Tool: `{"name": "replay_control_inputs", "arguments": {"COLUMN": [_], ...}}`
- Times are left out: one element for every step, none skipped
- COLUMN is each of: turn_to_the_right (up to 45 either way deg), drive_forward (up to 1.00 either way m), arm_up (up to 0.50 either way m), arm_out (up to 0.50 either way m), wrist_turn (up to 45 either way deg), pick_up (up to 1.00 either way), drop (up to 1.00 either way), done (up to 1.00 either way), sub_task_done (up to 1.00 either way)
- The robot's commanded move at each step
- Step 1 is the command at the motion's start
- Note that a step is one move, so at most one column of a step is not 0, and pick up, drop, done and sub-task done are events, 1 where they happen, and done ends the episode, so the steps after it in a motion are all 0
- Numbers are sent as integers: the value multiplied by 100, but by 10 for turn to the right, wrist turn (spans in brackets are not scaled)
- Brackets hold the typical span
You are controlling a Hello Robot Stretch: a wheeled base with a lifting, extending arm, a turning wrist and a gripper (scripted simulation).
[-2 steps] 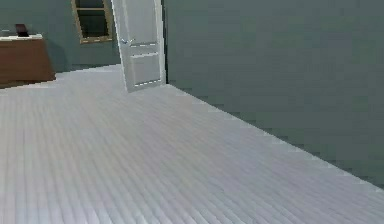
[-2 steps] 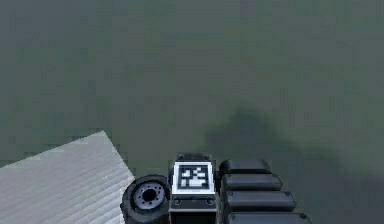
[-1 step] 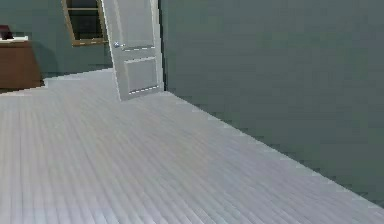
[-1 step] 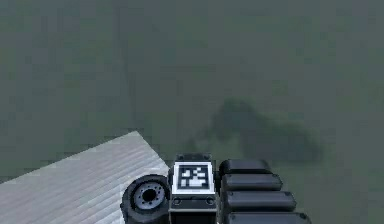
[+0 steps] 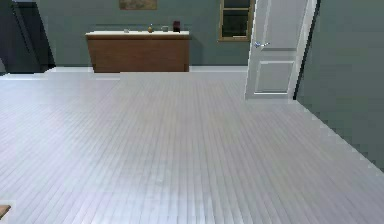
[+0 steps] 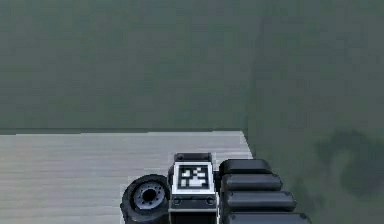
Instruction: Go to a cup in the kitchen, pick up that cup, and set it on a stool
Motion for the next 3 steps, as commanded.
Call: {"name": "replay_control_inputs", "arguments": {"turn_to_the_right": [0,360,0], "drive_forward": [45,0,20], "arm_up": [0,0,0], "arm_out": [0,0,0], "wrist_turn": [0,0,0], "pick_up": [0,0,0], "drop": [0,0,0], "done": [0,0,0], "sub_task_done": [0,0,0]}}
